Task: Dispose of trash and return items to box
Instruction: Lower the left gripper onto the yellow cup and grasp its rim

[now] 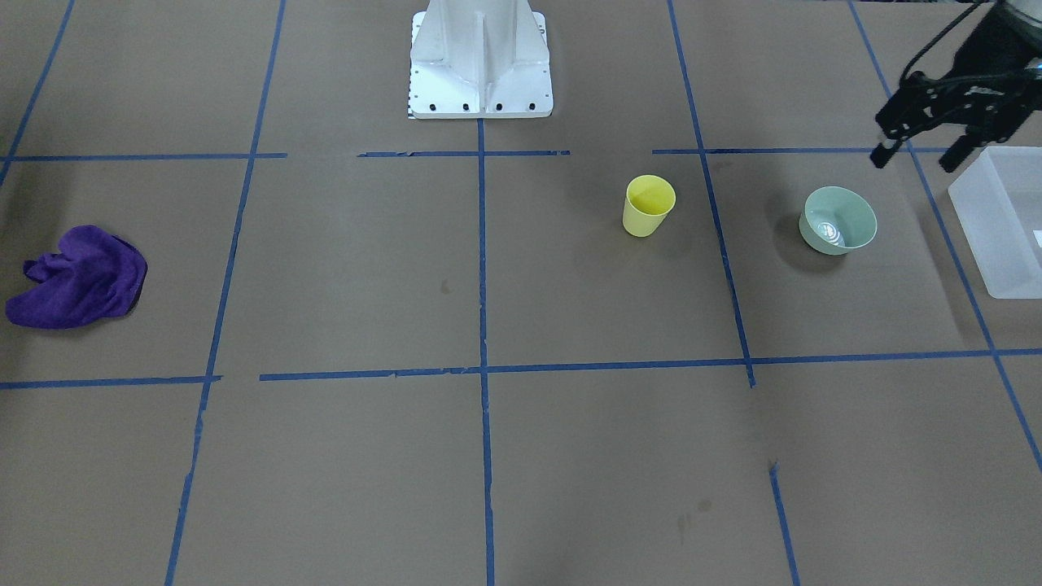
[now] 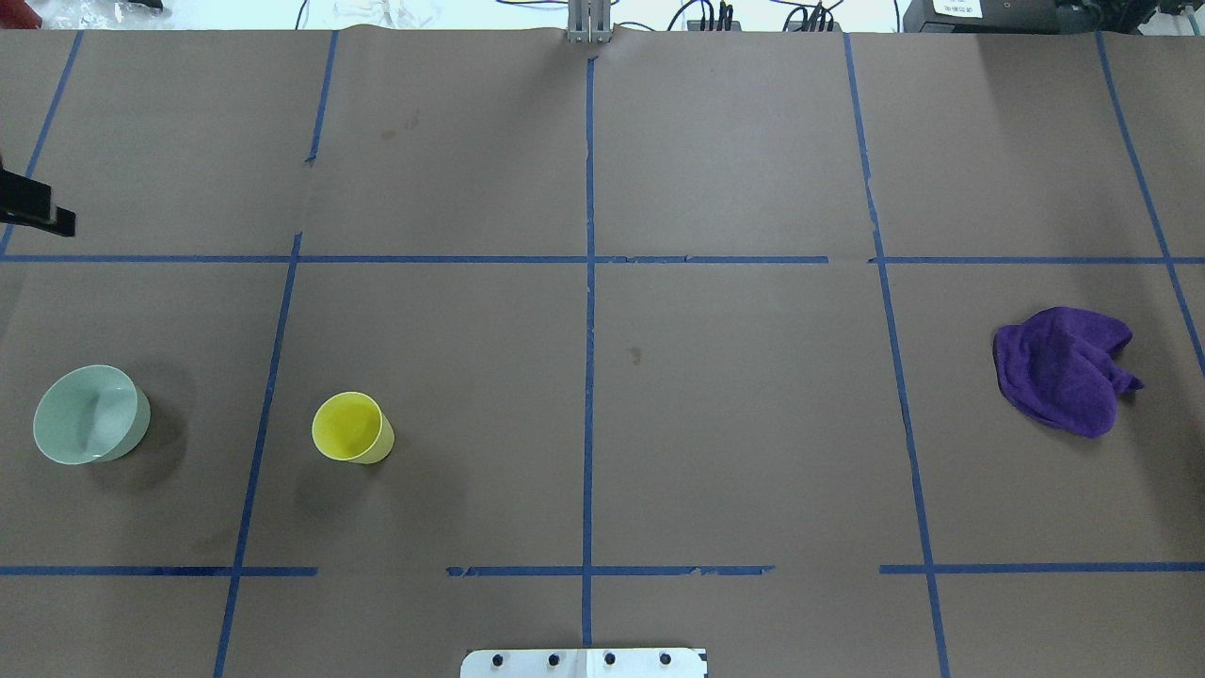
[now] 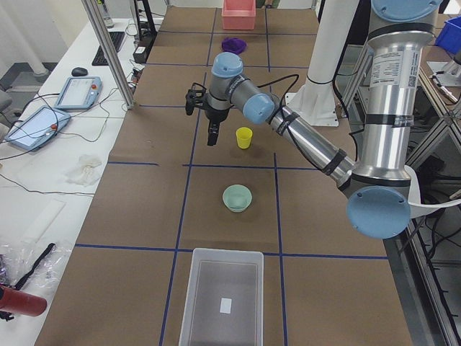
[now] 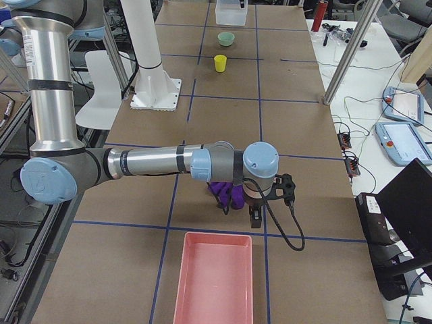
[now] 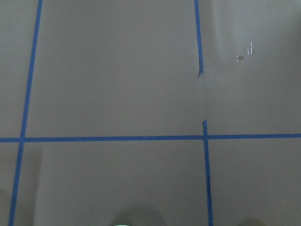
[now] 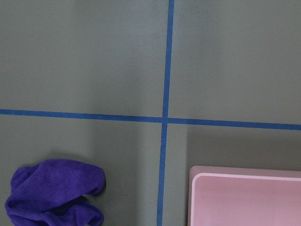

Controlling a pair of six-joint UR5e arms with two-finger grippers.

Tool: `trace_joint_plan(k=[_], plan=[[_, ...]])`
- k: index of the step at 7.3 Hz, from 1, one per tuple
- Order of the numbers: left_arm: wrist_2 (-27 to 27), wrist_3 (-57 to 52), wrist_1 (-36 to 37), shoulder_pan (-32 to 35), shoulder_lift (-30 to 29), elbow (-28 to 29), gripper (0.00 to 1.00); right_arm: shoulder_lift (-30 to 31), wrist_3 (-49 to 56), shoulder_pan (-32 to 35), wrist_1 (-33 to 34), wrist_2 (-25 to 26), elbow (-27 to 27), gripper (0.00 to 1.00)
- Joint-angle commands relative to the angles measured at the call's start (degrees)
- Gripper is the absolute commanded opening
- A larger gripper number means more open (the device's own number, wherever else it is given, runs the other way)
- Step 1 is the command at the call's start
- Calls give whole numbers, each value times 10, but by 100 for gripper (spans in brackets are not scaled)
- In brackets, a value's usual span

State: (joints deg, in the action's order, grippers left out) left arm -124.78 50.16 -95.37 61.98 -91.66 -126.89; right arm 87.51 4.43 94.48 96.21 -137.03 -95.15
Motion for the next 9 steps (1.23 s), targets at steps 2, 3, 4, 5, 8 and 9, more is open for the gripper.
trace_joint_plan(k=[2,3,4,5,8,9], plan=[[143,207,-47,-232,-1,-13,100,-3,0,0,1,-3,3,100],[159,230,-47,-264,-11,-10,100,-3,0,0,1,-3,4,100],[170,237,-47,-286,-33,14,100,-3,0,0,0,-2,4,100],[176,238,-47,-292,-61,46,100,-3,0,0,1,-3,3,100],[176,234,-46,-293,-75,78,100,-2,0,0,1,-3,1,100],[176,233,-46,-294,-73,79,100,-2,0,0,1,-3,1,100]])
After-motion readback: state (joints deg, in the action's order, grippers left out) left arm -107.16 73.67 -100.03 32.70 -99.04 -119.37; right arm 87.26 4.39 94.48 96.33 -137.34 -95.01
